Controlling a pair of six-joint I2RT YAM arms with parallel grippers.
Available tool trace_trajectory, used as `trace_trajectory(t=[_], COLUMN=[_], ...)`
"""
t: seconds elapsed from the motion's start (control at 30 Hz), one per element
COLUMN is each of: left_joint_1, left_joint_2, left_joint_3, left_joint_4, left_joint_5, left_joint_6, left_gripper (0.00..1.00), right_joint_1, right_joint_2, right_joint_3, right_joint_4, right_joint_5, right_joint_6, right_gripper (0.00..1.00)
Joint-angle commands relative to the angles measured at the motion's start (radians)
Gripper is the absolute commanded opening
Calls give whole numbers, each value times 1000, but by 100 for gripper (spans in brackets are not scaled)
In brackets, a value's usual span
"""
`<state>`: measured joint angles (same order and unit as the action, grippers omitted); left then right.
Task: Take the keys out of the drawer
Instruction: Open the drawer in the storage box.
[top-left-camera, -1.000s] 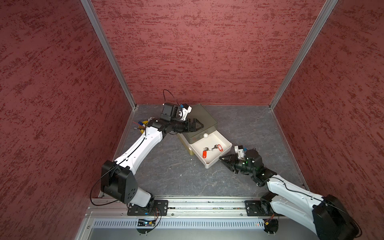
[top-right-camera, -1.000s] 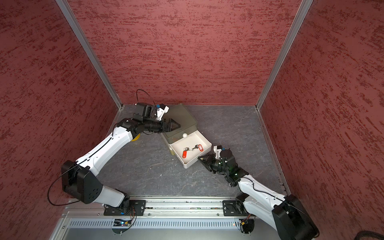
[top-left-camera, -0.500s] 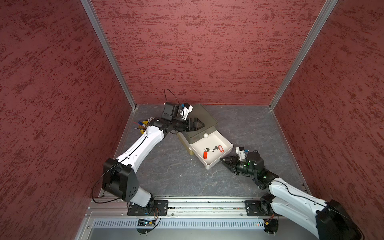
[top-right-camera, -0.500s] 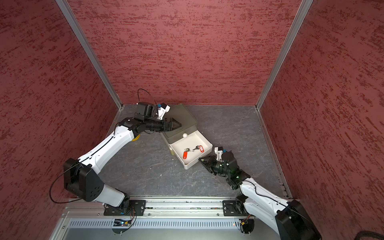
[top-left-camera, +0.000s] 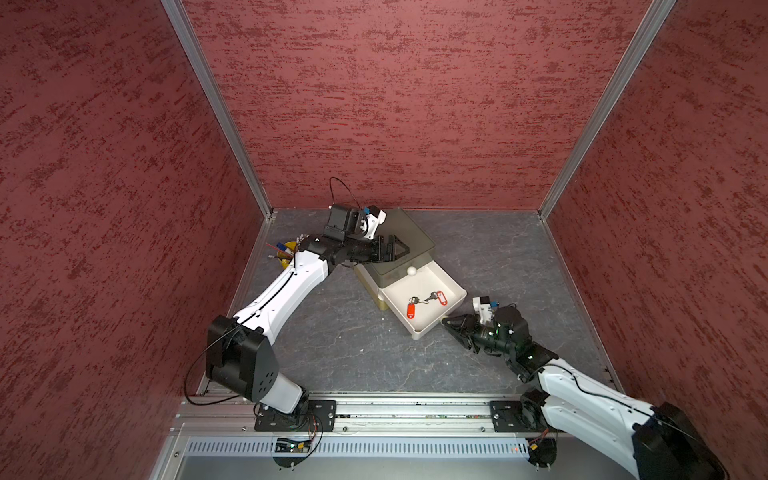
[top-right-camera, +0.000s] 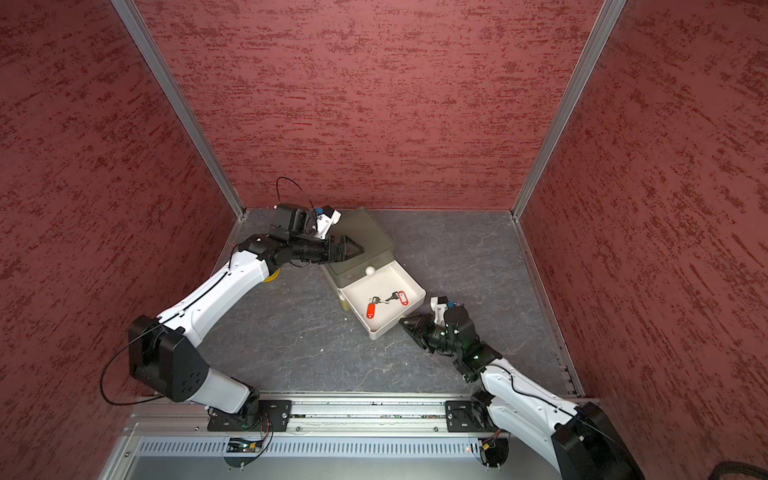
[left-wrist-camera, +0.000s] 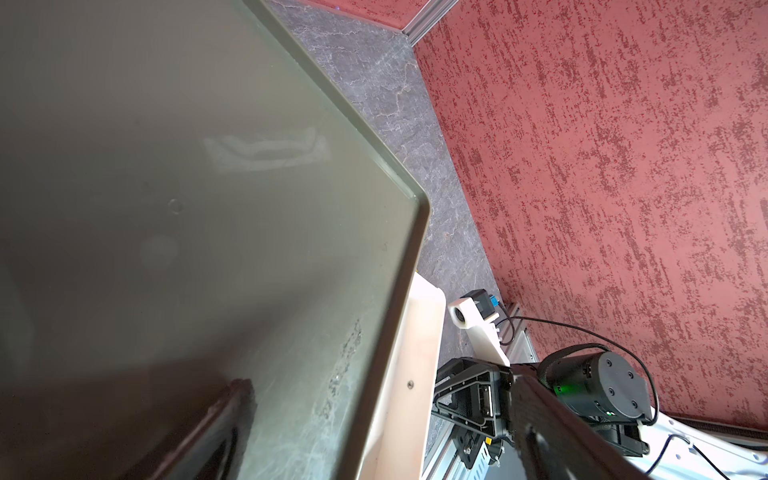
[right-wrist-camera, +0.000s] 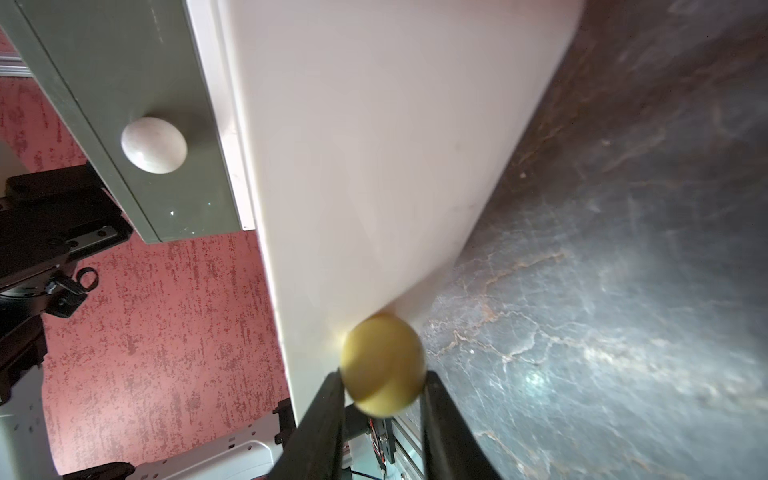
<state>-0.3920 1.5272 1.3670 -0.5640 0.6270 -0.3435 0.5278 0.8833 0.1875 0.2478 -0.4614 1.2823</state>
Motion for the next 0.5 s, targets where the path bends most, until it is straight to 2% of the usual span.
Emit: trace_trajectory(t=[0.0,0.1,0.27,0.47], left_joint_1=[-4,-4,-4,-2], left_joint_2=[44,43,39,26], left_joint_3=[-32,-35,-37,-31], left_joint_4=[-111,-112,-112,-116], left_joint_5=[-30,-30,-30,-33], left_joint_6=[-6,-2,-1,6], left_gripper=[100,100,100,100], right_joint_1=[1,1,0,1], right_joint_2=[-25,-55,-159,-300], right_joint_3=[-11,-12,21,233], right_joint_4=[-51,-99,-268,-746], right_joint_5=[19,26,43,124], right_joint_6=[-9,-12,-41,-184], right_gripper=[36,44,47,49])
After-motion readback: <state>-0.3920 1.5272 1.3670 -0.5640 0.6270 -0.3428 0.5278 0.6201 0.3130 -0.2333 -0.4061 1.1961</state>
